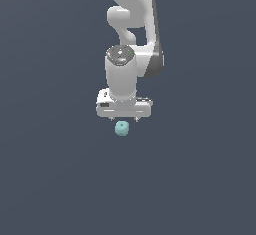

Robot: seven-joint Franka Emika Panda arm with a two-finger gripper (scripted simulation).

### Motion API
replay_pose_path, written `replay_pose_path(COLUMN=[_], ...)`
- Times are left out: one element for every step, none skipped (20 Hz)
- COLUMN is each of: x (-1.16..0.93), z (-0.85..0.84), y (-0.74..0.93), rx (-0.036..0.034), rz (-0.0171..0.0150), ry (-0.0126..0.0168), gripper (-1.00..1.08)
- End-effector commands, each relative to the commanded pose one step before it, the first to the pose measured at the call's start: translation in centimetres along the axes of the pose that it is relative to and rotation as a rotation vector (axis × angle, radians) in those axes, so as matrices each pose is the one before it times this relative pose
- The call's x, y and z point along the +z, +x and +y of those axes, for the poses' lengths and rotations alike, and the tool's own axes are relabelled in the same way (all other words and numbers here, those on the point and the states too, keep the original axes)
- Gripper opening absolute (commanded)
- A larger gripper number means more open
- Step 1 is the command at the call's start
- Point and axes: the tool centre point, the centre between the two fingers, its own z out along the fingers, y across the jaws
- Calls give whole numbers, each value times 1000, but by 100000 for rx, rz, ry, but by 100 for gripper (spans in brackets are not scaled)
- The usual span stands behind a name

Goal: Pick up the object and move it to a goal position.

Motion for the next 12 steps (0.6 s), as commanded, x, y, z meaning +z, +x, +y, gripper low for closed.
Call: replay_pose_path(x=[1791, 745, 676, 608, 543, 475, 412, 346, 282, 221, 150, 95], z=[466, 192, 172, 155, 141, 118, 107, 88, 70, 61, 23, 27], y=[-505, -221, -210, -197, -181, -164, -145, -125, -104, -82, -60, -35], rx=[1059, 442, 397, 357, 324, 274, 245, 203, 162, 137, 61, 61], rz=[-437, -148, -134, -121, -110, -93, -84, -70, -56, -48, -21, -21], ry=[-423, -176, -157, -141, -128, -107, -96, -79, -63, -53, -24, -24], gripper=[100, 100, 100, 100, 100, 100, 100, 100, 100, 100, 100, 100])
